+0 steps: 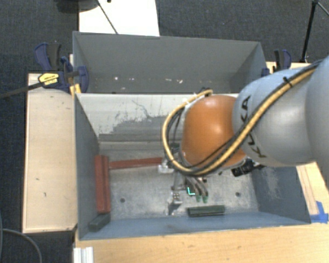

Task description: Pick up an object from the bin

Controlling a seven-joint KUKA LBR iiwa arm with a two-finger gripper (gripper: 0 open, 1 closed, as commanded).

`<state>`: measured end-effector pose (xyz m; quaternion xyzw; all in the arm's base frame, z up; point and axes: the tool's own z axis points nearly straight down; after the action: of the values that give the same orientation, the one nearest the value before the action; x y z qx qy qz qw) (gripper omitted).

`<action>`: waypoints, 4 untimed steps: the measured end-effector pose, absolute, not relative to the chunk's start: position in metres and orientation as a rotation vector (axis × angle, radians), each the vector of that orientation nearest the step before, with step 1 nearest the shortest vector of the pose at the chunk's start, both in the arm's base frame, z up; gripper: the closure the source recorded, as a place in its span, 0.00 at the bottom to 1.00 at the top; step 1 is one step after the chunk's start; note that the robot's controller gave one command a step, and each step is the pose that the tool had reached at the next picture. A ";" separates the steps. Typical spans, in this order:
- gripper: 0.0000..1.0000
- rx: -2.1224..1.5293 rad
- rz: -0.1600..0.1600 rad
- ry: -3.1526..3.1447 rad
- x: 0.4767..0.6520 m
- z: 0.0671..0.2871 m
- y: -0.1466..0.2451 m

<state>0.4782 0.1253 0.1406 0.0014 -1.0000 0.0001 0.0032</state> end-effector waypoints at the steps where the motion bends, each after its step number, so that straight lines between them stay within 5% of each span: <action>1: 0.00 -0.003 -0.001 -3.143 0.480 0.144 0.125; 2: 0.00 -0.144 -0.002 -3.140 0.520 0.136 0.137; 4: 0.00 -0.198 -0.008 -3.148 0.535 0.125 0.138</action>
Offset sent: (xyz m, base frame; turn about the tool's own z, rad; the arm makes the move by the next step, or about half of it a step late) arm 0.0837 0.0249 -0.0160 0.1925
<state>0.5348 0.1383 0.1251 -0.0628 -0.9980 -0.0027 -0.0061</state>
